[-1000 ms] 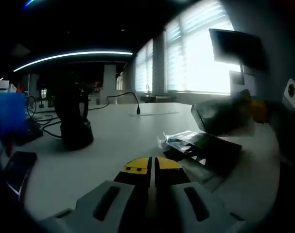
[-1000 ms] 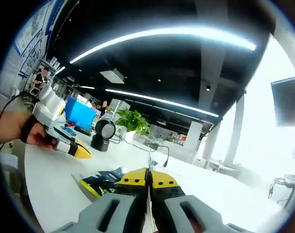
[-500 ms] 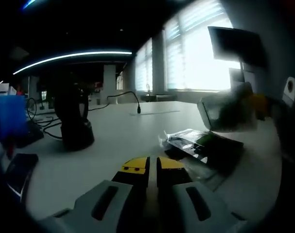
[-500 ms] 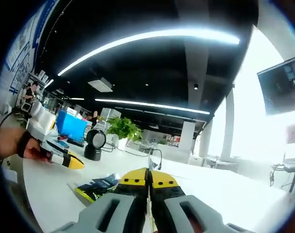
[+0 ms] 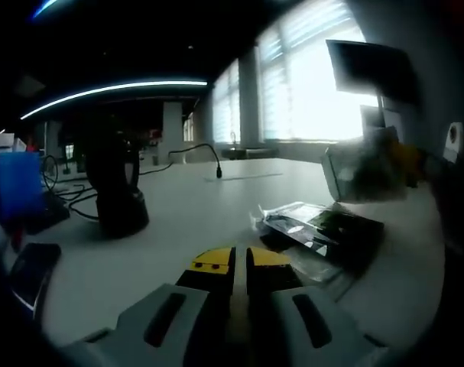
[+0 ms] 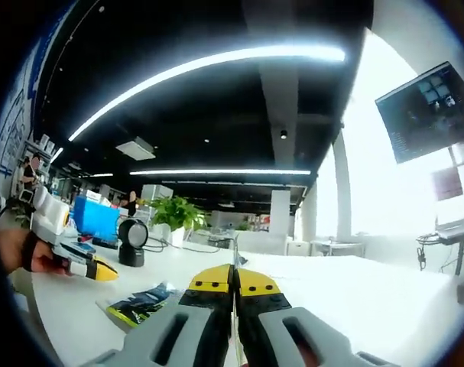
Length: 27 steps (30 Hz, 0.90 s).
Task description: Clip sheet goods on table flip sheet goods clip sheet goods scan sheet goods put sheet goods back to table
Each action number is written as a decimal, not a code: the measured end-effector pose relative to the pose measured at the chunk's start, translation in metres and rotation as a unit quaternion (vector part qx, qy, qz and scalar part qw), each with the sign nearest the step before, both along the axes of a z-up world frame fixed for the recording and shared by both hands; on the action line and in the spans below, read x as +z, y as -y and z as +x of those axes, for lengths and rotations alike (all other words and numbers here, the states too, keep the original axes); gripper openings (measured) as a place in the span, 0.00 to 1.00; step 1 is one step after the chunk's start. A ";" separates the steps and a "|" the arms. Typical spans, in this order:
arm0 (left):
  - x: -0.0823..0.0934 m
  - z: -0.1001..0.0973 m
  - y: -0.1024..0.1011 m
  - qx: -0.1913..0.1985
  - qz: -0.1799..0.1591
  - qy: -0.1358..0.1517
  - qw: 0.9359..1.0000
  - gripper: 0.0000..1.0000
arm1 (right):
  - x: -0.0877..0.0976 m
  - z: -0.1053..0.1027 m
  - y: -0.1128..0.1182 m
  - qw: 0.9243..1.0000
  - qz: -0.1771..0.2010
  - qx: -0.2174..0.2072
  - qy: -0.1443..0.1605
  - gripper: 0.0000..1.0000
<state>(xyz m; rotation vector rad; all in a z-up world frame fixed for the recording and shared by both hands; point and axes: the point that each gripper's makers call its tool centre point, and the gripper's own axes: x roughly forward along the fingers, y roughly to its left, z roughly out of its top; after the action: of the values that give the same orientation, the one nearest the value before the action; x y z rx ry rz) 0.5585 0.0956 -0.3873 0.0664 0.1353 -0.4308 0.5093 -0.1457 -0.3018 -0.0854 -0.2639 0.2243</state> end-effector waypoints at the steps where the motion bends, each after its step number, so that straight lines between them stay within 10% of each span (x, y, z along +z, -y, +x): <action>1: 0.000 0.000 0.000 0.000 0.000 0.000 1.000 0.00 | 0.000 0.000 0.003 1.000 0.007 -0.004 -0.001 0.00; 10: -0.001 -0.001 0.000 0.001 0.002 0.000 1.000 0.00 | 0.002 0.002 0.020 0.995 0.098 0.009 -0.011 0.00; 27: -0.001 0.000 0.000 0.001 0.003 -0.001 1.000 0.00 | -0.002 0.003 0.048 0.989 0.147 -0.020 -0.022 0.00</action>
<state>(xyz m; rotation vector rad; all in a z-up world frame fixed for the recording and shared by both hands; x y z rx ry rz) 0.5586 0.0958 -0.3887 0.0710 0.1380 -0.4287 0.5125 -0.1938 -0.3038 0.2068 -0.2492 0.1447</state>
